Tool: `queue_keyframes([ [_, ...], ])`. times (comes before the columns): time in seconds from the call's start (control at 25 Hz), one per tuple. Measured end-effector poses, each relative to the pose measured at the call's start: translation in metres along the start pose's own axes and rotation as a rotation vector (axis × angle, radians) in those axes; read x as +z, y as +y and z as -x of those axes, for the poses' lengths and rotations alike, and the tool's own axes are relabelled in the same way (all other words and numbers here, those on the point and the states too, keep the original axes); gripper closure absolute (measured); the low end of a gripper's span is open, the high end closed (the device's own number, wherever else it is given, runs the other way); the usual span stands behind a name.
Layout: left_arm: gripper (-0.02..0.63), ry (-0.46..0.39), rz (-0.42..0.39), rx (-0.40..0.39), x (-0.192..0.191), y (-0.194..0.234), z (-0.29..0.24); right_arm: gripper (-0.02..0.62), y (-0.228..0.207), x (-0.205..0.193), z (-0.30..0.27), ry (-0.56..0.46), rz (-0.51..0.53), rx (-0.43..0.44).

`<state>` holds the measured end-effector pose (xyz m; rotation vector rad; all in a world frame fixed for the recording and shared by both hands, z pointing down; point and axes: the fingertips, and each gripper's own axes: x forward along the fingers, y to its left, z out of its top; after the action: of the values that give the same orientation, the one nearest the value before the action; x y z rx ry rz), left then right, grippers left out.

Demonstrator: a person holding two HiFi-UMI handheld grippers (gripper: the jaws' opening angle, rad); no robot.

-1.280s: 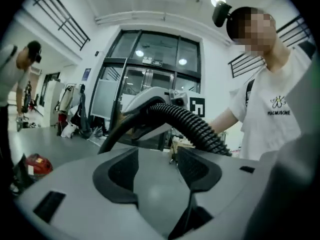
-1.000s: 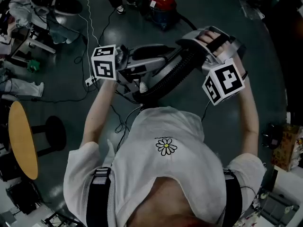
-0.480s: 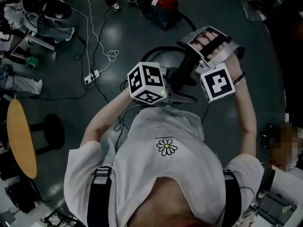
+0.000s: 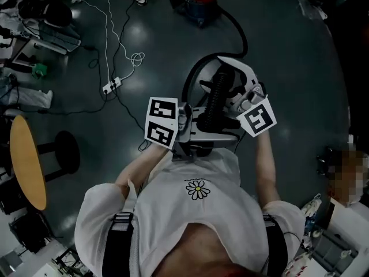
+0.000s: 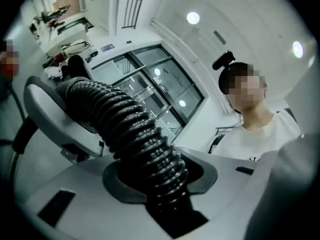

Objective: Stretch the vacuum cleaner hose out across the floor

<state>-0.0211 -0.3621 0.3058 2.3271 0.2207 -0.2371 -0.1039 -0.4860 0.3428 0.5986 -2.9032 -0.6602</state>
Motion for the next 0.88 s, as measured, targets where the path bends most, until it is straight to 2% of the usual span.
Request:
queue_keyframes([
  [0.12, 0.446, -0.039, 0.076, -0.018, -0.020, -0.012, 0.013, 0.325, 0.038, -0.011, 0.000, 0.034, -0.070, 0.026],
  [0.24, 0.446, -0.041, 0.083, -0.038, -0.047, -0.036, 0.015, 0.325, 0.064, 0.020, 0.008, -0.112, -0.213, -0.019],
  [0.28, 0.446, -0.043, 0.077, -0.038, -0.057, -0.047, 0.014, 0.325, 0.075, 0.030, 0.012, -0.127, -0.222, -0.021],
  [0.32, 0.446, -0.049, 0.069, -0.035, -0.068, -0.059, 0.013, 0.325, 0.089, 0.036, 0.018, -0.104, -0.203, -0.006],
  [0.44, 0.446, -0.082, 0.051, -0.017, -0.107, -0.102, 0.012, 0.322, 0.147, 0.039, 0.036, 0.082, -0.060, 0.081],
  [0.64, 0.446, -0.173, 0.043, -0.003, -0.168, -0.169, 0.019, 0.319, 0.228, 0.086, 0.052, 0.064, 0.030, 0.094],
  [0.88, 0.446, -0.249, 0.050, -0.008, -0.220, -0.226, 0.007, 0.319, 0.299, 0.117, 0.086, 0.062, 0.006, 0.139],
])
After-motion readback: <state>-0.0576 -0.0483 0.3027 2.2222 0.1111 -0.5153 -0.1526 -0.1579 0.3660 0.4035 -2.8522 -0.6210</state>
